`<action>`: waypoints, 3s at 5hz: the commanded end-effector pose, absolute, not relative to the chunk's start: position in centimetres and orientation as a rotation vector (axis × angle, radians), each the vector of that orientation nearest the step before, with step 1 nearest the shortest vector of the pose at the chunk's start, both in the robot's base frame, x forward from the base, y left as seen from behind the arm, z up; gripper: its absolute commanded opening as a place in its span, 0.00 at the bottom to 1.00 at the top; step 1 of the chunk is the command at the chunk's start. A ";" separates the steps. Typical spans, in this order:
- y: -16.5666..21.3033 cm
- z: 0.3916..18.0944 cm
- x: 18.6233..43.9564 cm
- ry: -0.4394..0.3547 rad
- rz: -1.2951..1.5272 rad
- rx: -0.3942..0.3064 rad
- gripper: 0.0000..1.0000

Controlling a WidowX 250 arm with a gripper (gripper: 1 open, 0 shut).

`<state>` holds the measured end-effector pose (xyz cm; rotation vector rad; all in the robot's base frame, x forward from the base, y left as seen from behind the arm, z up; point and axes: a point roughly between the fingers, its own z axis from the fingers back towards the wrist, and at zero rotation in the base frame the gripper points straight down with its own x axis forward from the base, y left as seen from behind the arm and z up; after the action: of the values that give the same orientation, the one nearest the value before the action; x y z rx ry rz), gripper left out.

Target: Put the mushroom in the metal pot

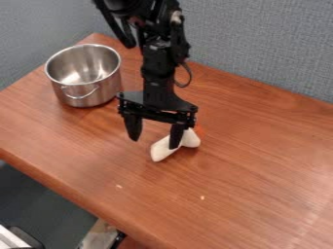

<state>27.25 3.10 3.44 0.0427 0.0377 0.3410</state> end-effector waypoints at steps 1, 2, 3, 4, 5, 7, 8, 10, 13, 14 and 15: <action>4.3 6.0 27.8 -0.046 0.418 0.020 1.00; 2.8 4.1 28.5 -0.074 0.459 0.029 1.00; 0.6 2.2 29.2 -0.103 0.483 0.038 1.00; -1.0 1.2 29.9 -0.125 0.532 0.051 1.00; -0.2 0.7 29.3 -0.118 0.575 0.073 0.00; 1.0 3.1 27.7 -0.115 0.579 0.102 0.00; 1.6 7.4 27.8 -0.152 0.551 0.079 1.00; 6.7 11.3 27.2 -0.279 0.606 0.024 1.00; 2.5 8.7 25.9 -0.326 0.397 0.038 1.00; 2.4 6.7 26.3 -0.311 0.302 0.040 1.00; 3.3 4.5 26.8 -0.292 0.231 0.046 1.00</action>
<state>26.55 3.06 4.11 0.0436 -0.2739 0.2289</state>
